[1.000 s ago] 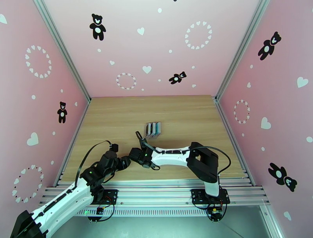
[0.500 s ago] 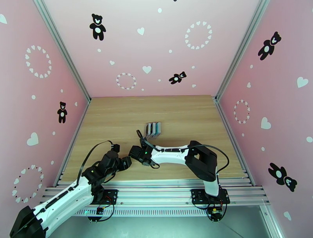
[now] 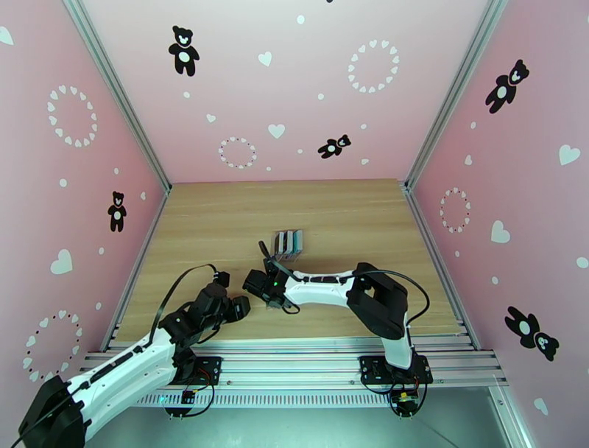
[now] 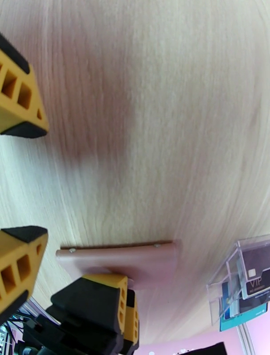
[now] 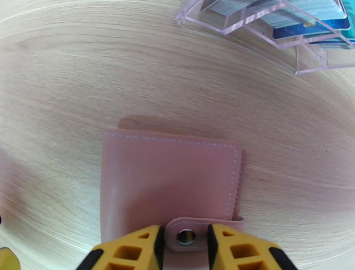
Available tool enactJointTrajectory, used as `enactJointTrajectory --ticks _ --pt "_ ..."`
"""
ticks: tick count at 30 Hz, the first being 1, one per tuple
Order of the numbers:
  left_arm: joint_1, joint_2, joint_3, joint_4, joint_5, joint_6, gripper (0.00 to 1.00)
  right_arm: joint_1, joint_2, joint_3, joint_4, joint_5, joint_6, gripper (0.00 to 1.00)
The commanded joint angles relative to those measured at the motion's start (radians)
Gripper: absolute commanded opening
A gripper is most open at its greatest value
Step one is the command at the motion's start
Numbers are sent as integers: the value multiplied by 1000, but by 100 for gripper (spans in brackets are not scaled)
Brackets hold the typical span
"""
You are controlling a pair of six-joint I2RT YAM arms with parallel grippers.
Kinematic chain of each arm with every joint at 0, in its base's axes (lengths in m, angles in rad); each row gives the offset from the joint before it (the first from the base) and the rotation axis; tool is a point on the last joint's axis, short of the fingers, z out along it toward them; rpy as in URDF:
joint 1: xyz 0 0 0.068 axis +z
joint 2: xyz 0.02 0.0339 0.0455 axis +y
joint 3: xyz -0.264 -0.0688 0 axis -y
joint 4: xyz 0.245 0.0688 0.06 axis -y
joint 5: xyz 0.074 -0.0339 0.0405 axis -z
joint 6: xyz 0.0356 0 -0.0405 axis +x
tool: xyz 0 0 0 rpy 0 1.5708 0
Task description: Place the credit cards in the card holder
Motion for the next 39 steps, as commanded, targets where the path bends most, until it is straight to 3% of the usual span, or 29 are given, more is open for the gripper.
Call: enactJointTrajectory --ticks 1,11,25,39 --pt "-6 24 33 33 -12 10 59 -7 37 -8 7 -23 -2 29" --pt "-9 95 51 72 -14 9 59 -10 0 -47 53 -56 2 15" --pt "-61 311 161 148 -44 23 59 -43 -167 -130 118 -95 9 15" --pt "-66 466 230 249 19 26 57 -86 -233 -231 193 -191 36 16"
